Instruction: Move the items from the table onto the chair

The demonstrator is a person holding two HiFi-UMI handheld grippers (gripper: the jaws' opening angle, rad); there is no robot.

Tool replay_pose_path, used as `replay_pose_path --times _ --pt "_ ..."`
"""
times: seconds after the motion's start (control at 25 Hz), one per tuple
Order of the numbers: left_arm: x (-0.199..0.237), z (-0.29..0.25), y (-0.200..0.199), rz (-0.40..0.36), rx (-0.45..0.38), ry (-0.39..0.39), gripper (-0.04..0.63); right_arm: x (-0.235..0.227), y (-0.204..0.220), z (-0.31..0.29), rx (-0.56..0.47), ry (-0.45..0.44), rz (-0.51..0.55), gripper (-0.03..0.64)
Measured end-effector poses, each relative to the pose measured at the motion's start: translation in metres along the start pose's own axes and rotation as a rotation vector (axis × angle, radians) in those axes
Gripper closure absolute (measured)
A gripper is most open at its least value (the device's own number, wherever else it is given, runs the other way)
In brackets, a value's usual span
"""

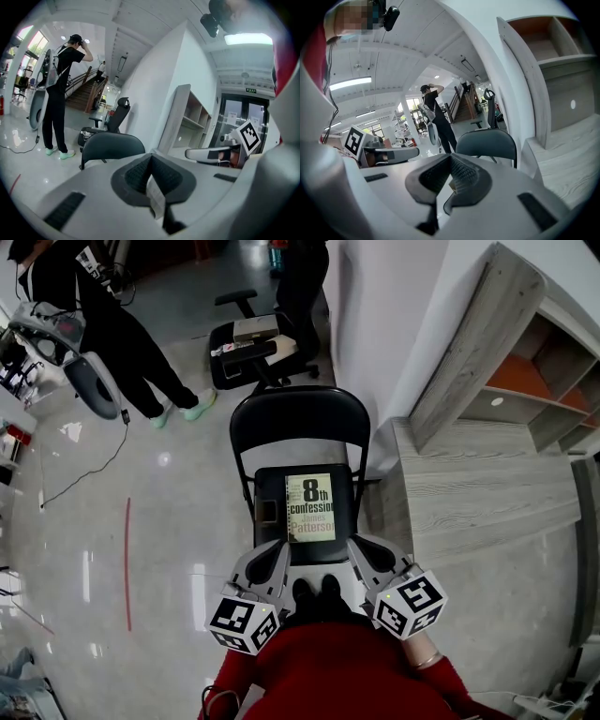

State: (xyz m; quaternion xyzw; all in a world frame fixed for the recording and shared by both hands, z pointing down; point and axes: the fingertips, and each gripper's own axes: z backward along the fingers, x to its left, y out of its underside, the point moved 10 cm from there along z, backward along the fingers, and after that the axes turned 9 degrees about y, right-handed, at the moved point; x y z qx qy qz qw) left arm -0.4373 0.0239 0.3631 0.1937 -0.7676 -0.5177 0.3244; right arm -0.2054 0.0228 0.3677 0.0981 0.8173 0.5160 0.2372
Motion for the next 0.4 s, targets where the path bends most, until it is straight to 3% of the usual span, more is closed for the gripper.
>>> replay_pose_path --times 0.4 --pt "-0.0003 0.0005 -0.0016 0.003 0.001 -0.018 0.588 0.0008 -0.001 0.0005 0.003 -0.003 0.003 0.603"
